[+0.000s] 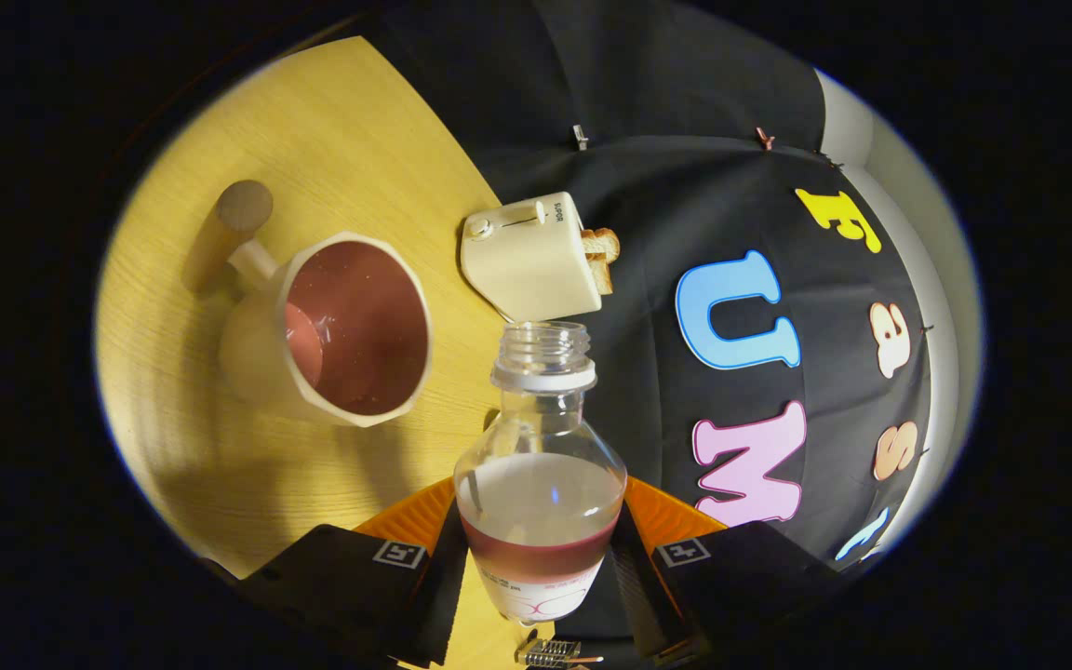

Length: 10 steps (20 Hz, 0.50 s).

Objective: Take the bottle from table, then pour the juice into the cup, finally place the bottle on the coaster

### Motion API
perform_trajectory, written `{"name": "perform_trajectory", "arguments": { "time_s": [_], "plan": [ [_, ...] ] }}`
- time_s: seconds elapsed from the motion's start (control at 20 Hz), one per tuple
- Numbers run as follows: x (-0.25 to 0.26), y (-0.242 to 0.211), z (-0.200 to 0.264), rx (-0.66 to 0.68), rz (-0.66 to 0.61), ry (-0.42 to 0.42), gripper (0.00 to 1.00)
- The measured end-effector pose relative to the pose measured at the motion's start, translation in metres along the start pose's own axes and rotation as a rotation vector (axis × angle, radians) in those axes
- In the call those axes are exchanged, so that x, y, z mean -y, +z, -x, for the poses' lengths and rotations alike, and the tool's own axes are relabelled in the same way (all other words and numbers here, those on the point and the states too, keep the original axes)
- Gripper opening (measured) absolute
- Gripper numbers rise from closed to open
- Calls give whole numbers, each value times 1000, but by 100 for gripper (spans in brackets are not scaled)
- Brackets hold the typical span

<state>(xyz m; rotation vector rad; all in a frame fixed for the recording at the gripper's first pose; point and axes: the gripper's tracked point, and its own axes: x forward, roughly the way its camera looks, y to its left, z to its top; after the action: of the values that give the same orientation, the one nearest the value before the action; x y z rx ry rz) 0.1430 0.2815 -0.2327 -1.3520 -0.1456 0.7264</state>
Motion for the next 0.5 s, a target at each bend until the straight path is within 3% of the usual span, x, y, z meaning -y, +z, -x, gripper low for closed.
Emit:
{"name": "perform_trajectory", "arguments": {
  "time_s": [0.5],
  "plan": [
    [-15, 10, 1, 56, 183, 23, 75]
  ]
}}
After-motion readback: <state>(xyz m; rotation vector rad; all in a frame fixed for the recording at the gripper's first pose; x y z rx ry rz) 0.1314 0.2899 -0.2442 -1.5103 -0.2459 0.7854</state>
